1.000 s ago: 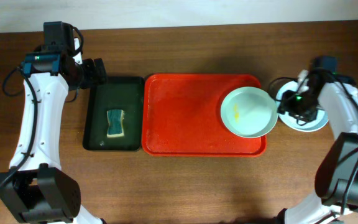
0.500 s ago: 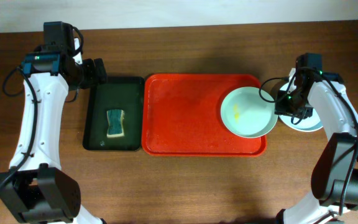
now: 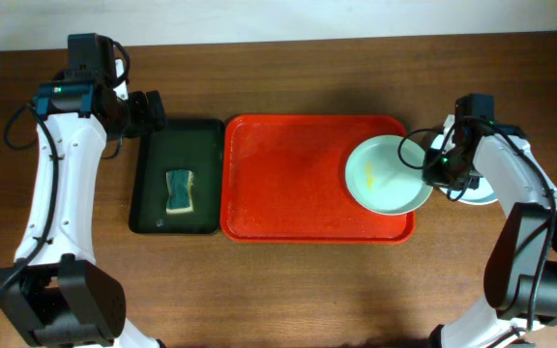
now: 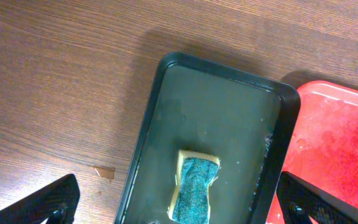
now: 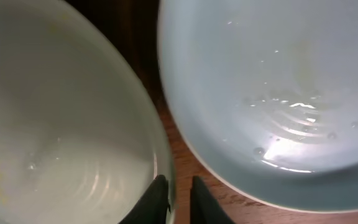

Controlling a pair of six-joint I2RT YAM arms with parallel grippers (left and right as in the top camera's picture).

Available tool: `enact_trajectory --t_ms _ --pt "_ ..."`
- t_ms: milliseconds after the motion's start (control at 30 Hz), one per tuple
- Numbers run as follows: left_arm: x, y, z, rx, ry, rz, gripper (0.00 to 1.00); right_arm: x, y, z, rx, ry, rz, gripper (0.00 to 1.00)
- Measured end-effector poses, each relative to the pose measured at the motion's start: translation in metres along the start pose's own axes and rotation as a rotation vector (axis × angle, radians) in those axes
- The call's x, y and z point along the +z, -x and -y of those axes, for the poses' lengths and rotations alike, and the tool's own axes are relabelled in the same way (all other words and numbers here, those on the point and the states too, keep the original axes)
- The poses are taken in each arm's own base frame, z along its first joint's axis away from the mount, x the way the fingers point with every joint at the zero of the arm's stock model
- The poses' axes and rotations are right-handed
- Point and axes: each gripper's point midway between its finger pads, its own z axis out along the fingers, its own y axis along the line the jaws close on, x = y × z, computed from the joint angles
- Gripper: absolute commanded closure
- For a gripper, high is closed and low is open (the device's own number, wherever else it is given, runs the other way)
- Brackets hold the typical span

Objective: Clean dirty plates on tray and stack at the side
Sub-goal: 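Grip the yellow-stained plate rim and drag it to the red tray center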

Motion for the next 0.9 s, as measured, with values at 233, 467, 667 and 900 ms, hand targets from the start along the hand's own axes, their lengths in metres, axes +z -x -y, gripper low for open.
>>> enact_trajectory --t_ms 233,467,667,900 --pt "0.0 0.0 0.0 0.0 0.0 0.0 0.01 0.0 -0.001 -0.009 0.0 0.05 -0.005 0.96" --pt "0.0 0.0 0.0 0.0 0.0 0.0 0.01 0.001 -0.008 -0.021 -0.003 0.11 -0.029 0.96" --pt "0.0 0.0 0.0 0.0 0.0 0.0 0.01 0.011 -0.025 -0.052 -0.051 0.142 -0.065 0.96" --pt "0.0 0.0 0.0 0.0 0.0 0.0 0.01 0.014 -0.044 -0.115 -0.161 0.175 -0.079 0.96"
